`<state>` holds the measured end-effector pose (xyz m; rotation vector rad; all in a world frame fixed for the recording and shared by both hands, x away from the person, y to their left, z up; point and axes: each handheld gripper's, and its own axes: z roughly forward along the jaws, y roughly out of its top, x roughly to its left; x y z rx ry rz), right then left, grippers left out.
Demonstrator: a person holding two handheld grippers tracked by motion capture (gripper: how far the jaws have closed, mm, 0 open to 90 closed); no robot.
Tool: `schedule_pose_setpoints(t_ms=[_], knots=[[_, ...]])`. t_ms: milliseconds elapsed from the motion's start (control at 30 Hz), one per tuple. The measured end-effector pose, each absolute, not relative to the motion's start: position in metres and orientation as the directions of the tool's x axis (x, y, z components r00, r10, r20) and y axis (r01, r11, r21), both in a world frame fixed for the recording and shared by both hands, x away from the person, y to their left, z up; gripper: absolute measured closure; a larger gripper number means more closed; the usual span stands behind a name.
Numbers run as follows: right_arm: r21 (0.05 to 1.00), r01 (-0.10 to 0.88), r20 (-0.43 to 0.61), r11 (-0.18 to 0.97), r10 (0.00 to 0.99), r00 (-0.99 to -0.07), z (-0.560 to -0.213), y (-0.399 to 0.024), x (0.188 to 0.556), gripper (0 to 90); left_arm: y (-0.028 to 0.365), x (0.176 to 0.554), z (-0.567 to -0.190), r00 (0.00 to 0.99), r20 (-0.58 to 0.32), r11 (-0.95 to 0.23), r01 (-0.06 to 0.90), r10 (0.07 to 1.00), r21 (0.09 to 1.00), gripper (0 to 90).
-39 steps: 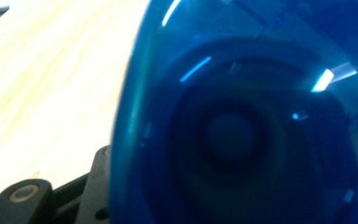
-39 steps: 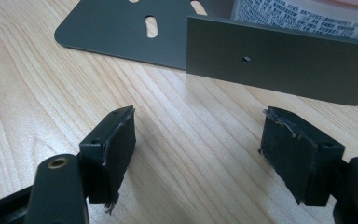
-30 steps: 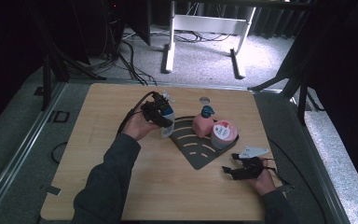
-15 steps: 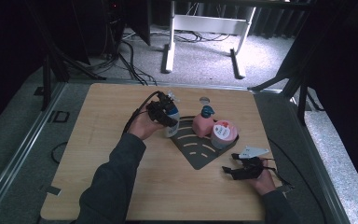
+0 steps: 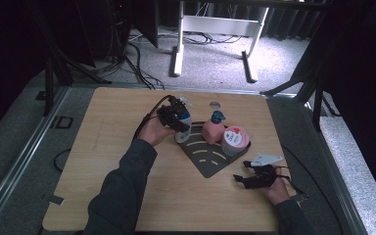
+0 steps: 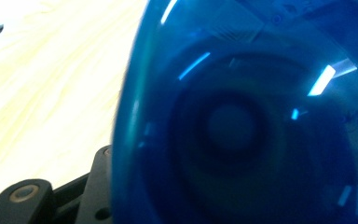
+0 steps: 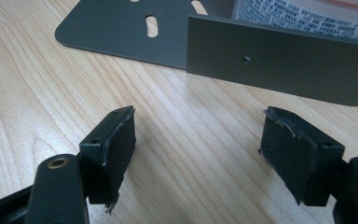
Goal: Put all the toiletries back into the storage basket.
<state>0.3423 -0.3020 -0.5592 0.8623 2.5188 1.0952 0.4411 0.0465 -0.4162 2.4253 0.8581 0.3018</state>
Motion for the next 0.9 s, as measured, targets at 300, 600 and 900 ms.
schedule_pose_setpoints(t_ms=[300, 600, 900], knots=[[0.732, 0.416, -0.004, 0.539, 0.614, -0.79, -0.5592, -0.302, 0.3424, 25.9, 0.0437, 0.4438, -0.4172, 0.769, 0.029, -0.643, 0.513, 0.639, 0.568, 54.7], [0.732, 0.416, -0.003, 0.539, 0.614, -0.789, -0.5592, -0.302, 0.3424, 25.9, 0.0395, 0.4476, -0.4197, 0.763, 0.024, -0.633, 0.517, 0.645, 0.576, 54.7], [0.732, 0.416, -0.003, 0.539, 0.614, -0.79, -0.5592, -0.3021, 0.3425, 25.9, 0.0371, 0.4511, -0.4217, 0.761, 0.024, -0.629, 0.518, 0.648, 0.58, 54.7]])
